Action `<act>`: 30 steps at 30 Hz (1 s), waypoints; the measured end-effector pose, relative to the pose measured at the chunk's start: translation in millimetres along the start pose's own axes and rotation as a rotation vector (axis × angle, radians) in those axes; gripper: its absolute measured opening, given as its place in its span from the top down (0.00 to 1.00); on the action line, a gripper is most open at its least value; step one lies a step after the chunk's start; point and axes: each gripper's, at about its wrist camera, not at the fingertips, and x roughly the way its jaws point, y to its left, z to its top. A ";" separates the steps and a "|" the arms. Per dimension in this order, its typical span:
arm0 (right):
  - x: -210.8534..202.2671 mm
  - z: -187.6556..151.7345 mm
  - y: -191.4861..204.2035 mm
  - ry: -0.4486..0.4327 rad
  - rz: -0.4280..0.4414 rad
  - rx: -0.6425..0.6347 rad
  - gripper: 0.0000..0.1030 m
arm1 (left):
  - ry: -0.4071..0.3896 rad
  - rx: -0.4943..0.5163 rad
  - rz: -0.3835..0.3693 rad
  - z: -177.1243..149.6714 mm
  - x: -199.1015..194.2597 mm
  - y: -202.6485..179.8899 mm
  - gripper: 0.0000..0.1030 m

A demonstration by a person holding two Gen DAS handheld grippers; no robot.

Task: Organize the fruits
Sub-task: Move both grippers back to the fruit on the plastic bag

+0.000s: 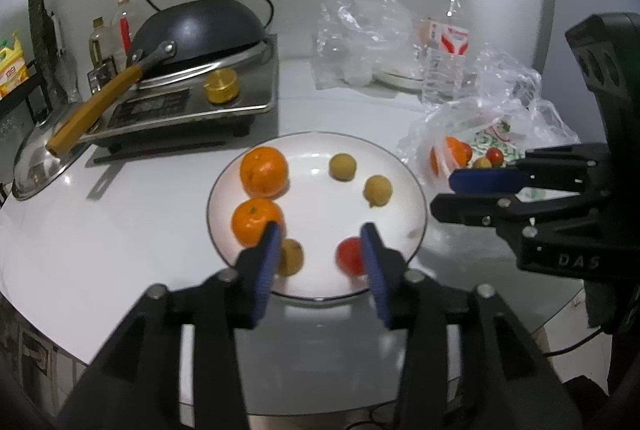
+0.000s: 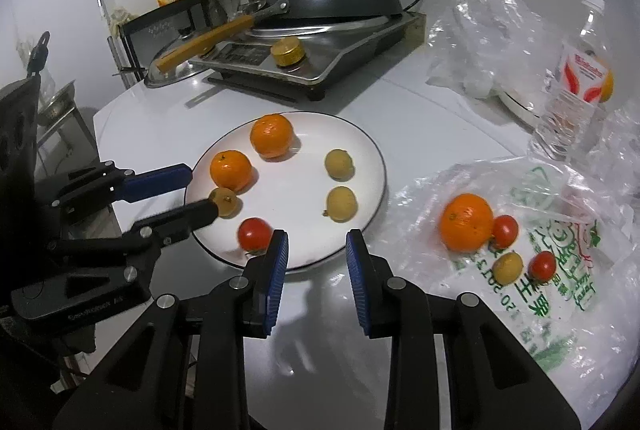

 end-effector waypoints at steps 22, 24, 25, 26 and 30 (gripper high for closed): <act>-33.8 -19.1 -56.3 -0.039 -0.040 0.068 0.69 | 0.005 0.074 -0.033 21.4 7.5 -53.7 0.52; -36.3 -20.7 -61.3 -0.039 -0.044 0.069 0.69 | 0.009 0.075 -0.038 23.6 10.0 -58.2 0.53; -38.0 -21.6 -64.0 -0.040 -0.046 0.070 0.69 | 0.010 0.079 -0.039 24.3 10.7 -60.8 0.53; -39.4 -22.5 -66.9 -0.041 -0.049 0.074 0.69 | 0.010 0.082 -0.039 24.9 11.3 -62.6 0.52; -43.0 -26.2 -79.5 -0.047 -0.054 0.091 0.69 | 0.014 0.097 -0.044 28.4 14.2 -73.5 0.53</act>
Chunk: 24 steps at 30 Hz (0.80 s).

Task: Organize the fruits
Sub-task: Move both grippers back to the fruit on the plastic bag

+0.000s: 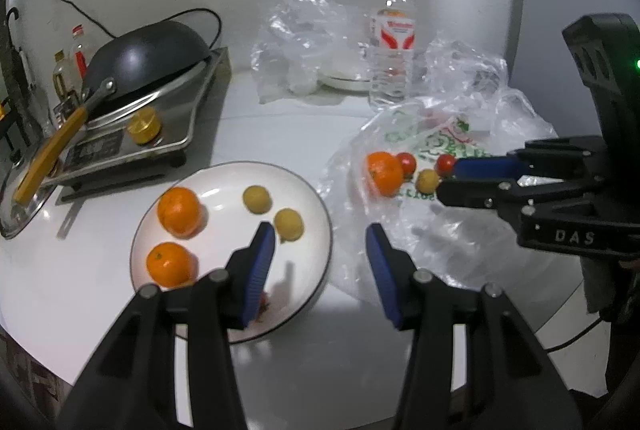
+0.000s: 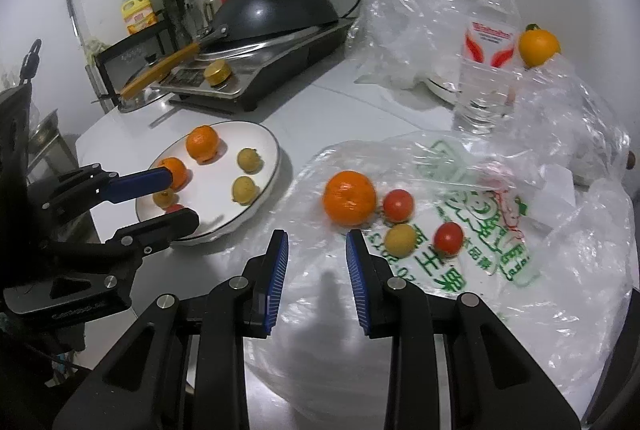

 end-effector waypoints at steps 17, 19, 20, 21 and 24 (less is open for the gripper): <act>-6.3 -7.3 -42.5 -0.006 -0.020 0.056 0.69 | 0.024 0.049 -0.028 17.0 22.6 -33.3 0.53; -5.7 -7.7 -45.9 -0.004 -0.021 0.060 0.69 | 0.026 0.052 -0.031 18.1 24.8 -35.1 0.53; -5.3 -7.7 -47.6 -0.004 -0.021 0.062 0.69 | 0.028 0.054 -0.032 18.9 26.2 -36.4 0.52; -4.8 -7.8 -49.7 -0.002 -0.021 0.065 0.69 | 0.030 0.056 -0.032 19.7 27.7 -37.9 0.53; -3.2 -7.9 -55.9 -0.001 -0.020 0.071 0.69 | 0.035 0.063 -0.034 22.7 32.5 -42.4 0.53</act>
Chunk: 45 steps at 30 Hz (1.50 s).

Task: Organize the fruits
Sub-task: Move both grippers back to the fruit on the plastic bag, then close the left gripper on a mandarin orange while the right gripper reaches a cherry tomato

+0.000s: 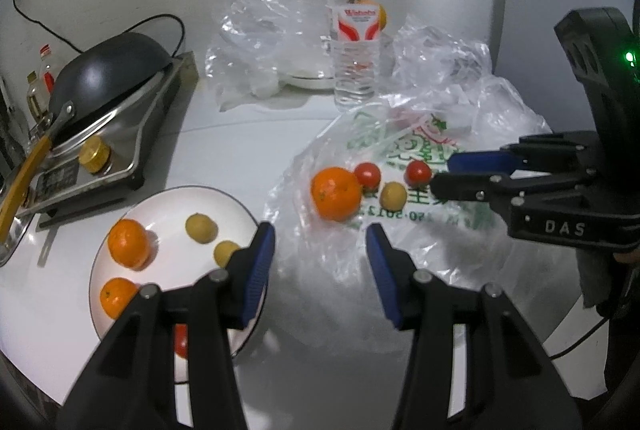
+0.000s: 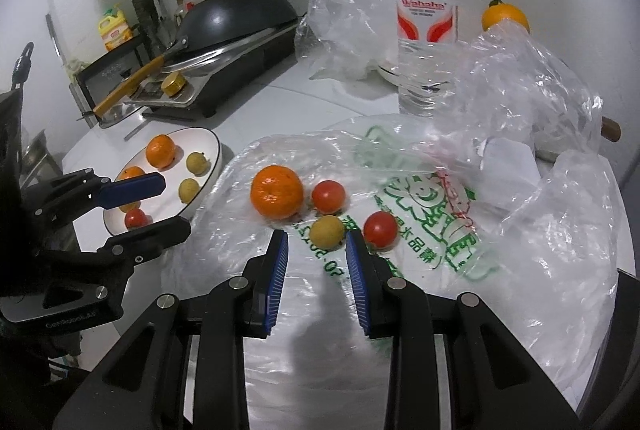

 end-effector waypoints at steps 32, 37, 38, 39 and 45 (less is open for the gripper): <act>38.3 7.9 -50.5 0.055 0.020 0.057 0.69 | 0.056 0.061 -0.006 31.2 66.0 -22.1 0.53; 45.5 8.7 -53.0 0.068 0.022 0.063 0.69 | 0.073 0.052 -0.004 31.0 75.5 -17.5 0.53; 46.7 9.1 -53.4 0.070 0.022 0.064 0.69 | 0.076 0.050 -0.005 31.2 77.2 -17.8 0.53; 47.8 9.2 -53.8 0.072 0.022 0.065 0.69 | 0.081 0.050 -0.007 31.2 79.4 -17.4 0.53; 52.9 9.4 -53.4 0.086 0.019 0.064 0.69 | 0.090 0.046 -0.004 34.0 88.8 -15.8 0.53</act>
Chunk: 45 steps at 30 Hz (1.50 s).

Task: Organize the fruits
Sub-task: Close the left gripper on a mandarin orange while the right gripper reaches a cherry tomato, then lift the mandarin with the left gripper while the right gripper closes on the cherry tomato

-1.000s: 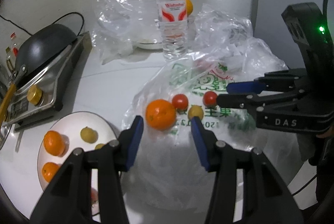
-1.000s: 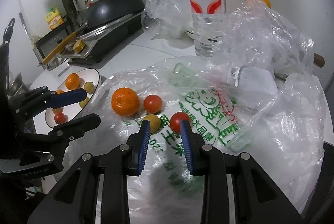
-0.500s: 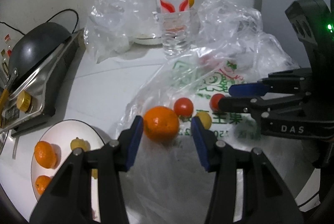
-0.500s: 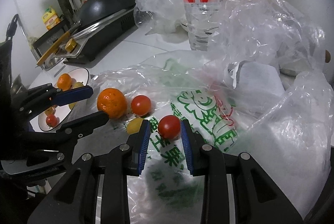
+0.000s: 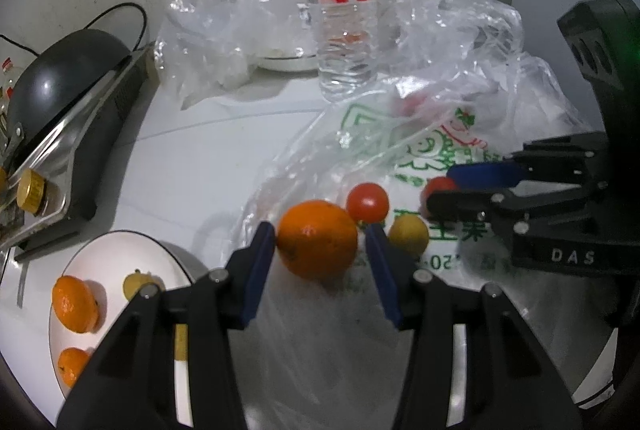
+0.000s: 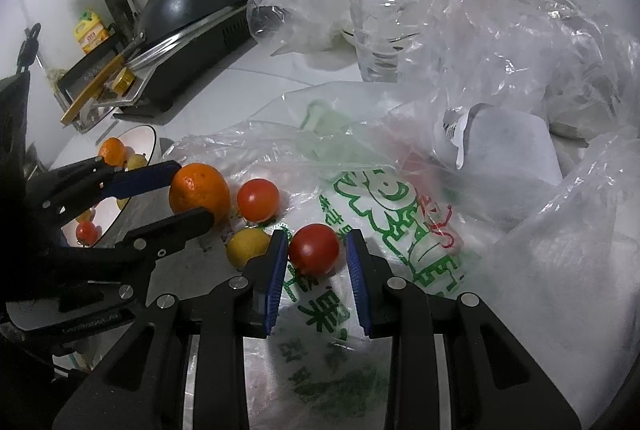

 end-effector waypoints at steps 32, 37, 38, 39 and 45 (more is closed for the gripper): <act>-0.2 2.0 11.0 -0.012 -0.025 -0.043 0.71 | -0.030 0.024 -0.052 -3.9 -11.2 -3.4 0.56; -6.3 1.3 14.2 -0.021 -0.030 -0.047 0.71 | -0.041 0.025 -0.056 -4.7 -19.4 -3.8 0.56; -7.6 0.9 14.8 -0.022 -0.032 -0.048 0.71 | -0.044 0.025 -0.057 -5.0 -21.1 -3.9 0.56; -9.0 0.4 15.4 -0.024 -0.033 -0.049 0.71 | -0.047 0.025 -0.058 -5.3 -23.2 -4.6 0.56; -16.9 -0.9 20.3 -0.036 -0.042 -0.056 0.71 | -0.064 0.030 -0.066 -6.5 -33.9 -5.7 0.56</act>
